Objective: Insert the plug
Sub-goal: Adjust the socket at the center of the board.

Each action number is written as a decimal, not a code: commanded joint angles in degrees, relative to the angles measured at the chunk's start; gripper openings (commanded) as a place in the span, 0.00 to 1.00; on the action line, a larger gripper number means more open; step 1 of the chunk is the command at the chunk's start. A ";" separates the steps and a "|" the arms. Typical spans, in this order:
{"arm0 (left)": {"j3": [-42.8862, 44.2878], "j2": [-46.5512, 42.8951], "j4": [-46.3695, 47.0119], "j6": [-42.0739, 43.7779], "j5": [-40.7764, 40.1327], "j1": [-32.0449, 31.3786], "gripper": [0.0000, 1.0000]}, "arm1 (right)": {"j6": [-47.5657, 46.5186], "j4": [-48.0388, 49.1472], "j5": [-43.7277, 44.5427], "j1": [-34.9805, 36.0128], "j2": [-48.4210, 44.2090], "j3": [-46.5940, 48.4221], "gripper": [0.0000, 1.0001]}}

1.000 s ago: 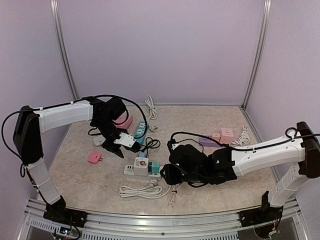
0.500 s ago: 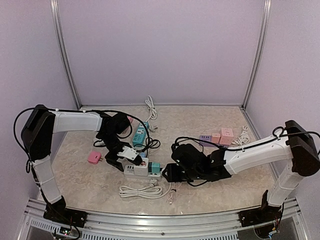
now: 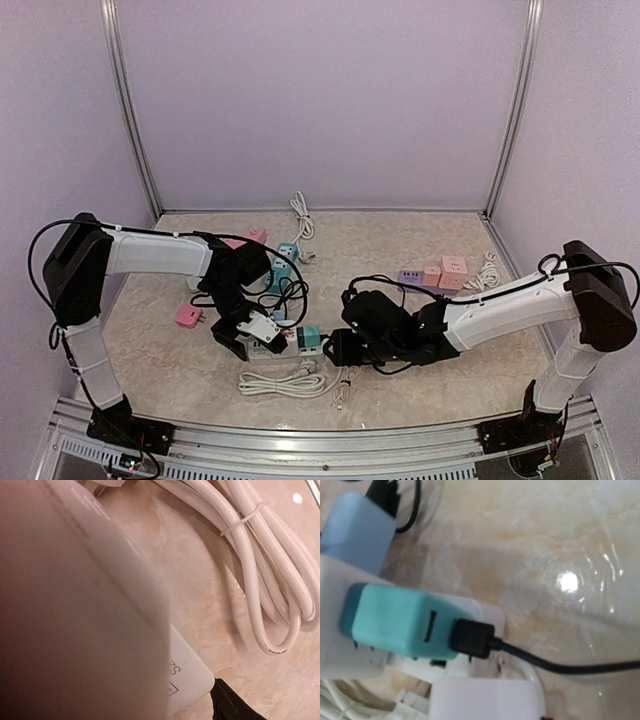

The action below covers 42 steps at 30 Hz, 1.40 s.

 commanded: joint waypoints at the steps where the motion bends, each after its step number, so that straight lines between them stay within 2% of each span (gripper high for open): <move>1: -4.01 -1.36 -5.12 -1.86 0.83 -3.48 0.62 | -0.51 1.49 1.30 -0.45 -0.17 -0.63 0.00; 9: -7.48 -6.98 -6.26 -5.92 7.27 -5.92 0.66 | -0.11 4.75 -0.46 -0.88 1.97 -0.82 0.00; 16: -9.68 -11.36 -10.14 -4.97 9.79 -6.04 0.69 | 0.10 2.60 -1.34 -0.90 2.50 0.51 0.00; 25: -3.14 -17.12 -18.26 -4.80 7.31 -1.68 0.72 | -3.34 -3.73 -5.97 0.65 2.22 1.72 0.00; 32: 3.40 -17.34 -12.00 -9.92 6.95 -1.71 0.74 | -3.07 1.19 -6.44 1.76 4.87 2.72 0.00; 37: 2.20 -15.93 -5.76 -10.73 4.42 -1.76 0.74 | -5.07 0.96 -6.23 0.09 8.99 6.85 0.00; 42: 0.80 -15.23 -3.07 -10.84 1.34 -0.07 0.74 | -7.50 4.71 -7.12 -4.03 10.43 8.66 0.00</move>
